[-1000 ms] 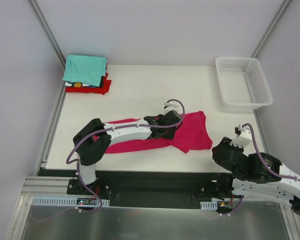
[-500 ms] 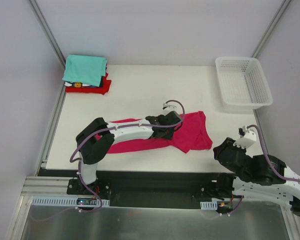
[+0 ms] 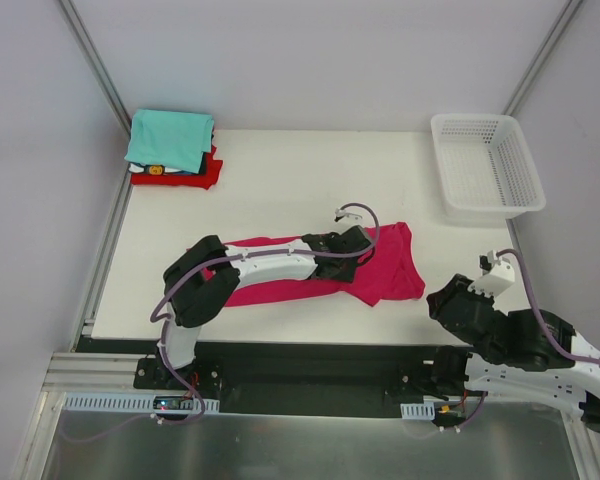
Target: Fold and stack the t-shirts
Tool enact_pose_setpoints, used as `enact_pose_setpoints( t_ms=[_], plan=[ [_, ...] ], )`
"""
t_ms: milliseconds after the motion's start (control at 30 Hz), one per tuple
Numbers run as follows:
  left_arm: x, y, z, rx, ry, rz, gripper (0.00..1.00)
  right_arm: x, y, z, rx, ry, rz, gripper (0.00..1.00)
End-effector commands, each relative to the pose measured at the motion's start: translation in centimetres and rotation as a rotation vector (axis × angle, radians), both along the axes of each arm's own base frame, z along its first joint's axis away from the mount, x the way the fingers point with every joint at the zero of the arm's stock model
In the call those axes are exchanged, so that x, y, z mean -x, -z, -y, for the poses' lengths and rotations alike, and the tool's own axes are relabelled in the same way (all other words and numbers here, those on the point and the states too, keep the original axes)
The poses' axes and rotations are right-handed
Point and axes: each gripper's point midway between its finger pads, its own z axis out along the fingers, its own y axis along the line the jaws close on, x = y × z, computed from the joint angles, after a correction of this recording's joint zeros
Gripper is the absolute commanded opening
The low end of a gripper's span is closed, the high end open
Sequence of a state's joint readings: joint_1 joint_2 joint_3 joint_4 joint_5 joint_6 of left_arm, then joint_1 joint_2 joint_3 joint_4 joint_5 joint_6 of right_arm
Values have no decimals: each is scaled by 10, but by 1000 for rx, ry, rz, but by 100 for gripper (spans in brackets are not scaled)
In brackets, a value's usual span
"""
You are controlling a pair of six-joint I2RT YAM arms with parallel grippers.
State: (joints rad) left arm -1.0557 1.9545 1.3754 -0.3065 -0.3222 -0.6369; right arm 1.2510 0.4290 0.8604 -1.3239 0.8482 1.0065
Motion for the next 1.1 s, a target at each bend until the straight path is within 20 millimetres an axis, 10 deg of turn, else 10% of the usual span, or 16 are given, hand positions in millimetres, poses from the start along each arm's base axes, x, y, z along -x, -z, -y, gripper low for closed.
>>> enact_pose_setpoints(
  t_ms=[0,1067],
  plan=[
    [1,-13,18,32,4,15,43,3,0,8,1,-1,-5,40],
    [8,-21,33,49,17,15,43,5,0,12,-13,-5,1,40]
  ],
)
